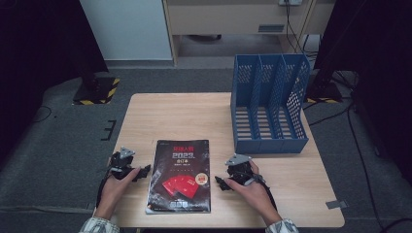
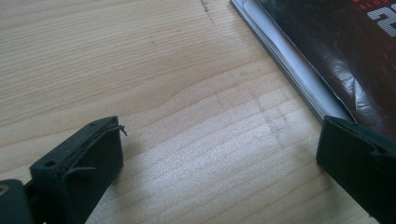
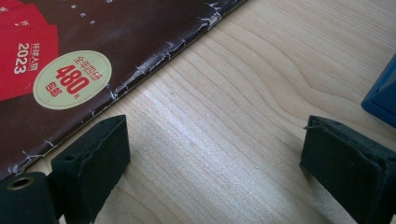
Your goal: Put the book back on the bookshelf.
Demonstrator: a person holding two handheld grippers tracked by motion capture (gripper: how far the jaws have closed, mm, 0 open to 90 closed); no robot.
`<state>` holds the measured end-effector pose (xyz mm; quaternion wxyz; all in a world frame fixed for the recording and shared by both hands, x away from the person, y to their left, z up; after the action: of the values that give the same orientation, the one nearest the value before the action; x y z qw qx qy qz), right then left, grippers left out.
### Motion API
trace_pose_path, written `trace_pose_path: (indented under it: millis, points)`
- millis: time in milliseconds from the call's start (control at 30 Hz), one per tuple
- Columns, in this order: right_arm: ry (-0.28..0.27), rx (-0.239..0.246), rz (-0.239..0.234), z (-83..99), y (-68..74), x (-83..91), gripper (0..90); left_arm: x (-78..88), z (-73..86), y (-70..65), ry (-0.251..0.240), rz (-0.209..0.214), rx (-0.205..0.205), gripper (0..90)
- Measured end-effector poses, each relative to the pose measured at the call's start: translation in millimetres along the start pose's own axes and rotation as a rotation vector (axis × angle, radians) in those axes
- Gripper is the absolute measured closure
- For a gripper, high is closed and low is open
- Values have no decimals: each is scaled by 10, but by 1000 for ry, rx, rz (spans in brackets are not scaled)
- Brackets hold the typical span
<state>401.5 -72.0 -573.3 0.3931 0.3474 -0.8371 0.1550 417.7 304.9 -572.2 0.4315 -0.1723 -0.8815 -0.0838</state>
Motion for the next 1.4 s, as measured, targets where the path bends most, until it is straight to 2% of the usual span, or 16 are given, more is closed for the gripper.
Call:
trace_pose_path:
  millis: [300, 433, 500, 567, 633, 667, 833, 867, 967, 1033, 1067, 1133, 1200, 1233, 1367, 1400]
  points:
    - [-4, -6, 10, -3, 11, -4, 85, 18, -4, 11, -15, 3, 17, 39]
    - [-1, 15, -3, -23, 48, 18, 184, 40, -20, 6, -28, 20, 29, 70]
    - [-18, 29, -12, -56, 95, 37, 196, 57, -26, -3, -31, 24, 27, 83]
    - [-31, 62, -33, -100, 182, 61, 230, 90, -52, -38, -50, 37, 32, 94]
    - [-36, 65, -44, -112, 206, 68, 235, 103, -57, -44, -51, 39, 29, 97]
    - [-49, 78, -60, -144, 265, 86, 256, 131, -78, -71, -65, 45, 28, 98]
    - [-65, 85, -61, -183, 317, 93, 303, 175, -92, -167, -74, 60, 4, 107]
    - [-68, 96, -73, -191, 343, 104, 322, 204, -97, -228, -78, 68, -3, 109]
    - [-67, 104, -91, -194, 384, 108, 347, 225, -84, -297, -69, 75, -12, 111]
    - [-62, 107, -102, -195, 408, 104, 350, 232, -69, -382, -54, 90, -30, 119]
    - [-57, 119, -123, -205, 462, 88, 347, 228, -64, -418, -48, 102, -34, 157]
    - [-48, 137, -123, -211, 500, 64, 317, 211, -58, -495, -29, 120, -59, 191]
    - [-44, 144, -128, -211, 516, 54, 304, 205, -66, -514, -31, 120, -63, 206]
    - [-27, 151, -152, -200, 567, 18, 273, 192, -78, -526, -31, 125, -54, 228]
    - [-11, 171, -163, -183, 641, -38, 231, 162, -76, -540, -23, 137, -46, 263]
    - [-14, 170, -166, -193, 674, -64, 196, 134, -70, -547, -12, 146, -35, 263]
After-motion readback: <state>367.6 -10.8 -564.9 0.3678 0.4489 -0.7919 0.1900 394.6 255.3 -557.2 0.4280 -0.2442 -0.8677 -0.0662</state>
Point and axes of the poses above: each handheld gripper's, and its own axes: x roughly backward along the jaws, z roughly out of its underside, y roughly to its left, the point moved 5 cm from there along -x, roughly forward along the jaws, and after that the axes turned 6 degrees about y, right-handed, at the moved point
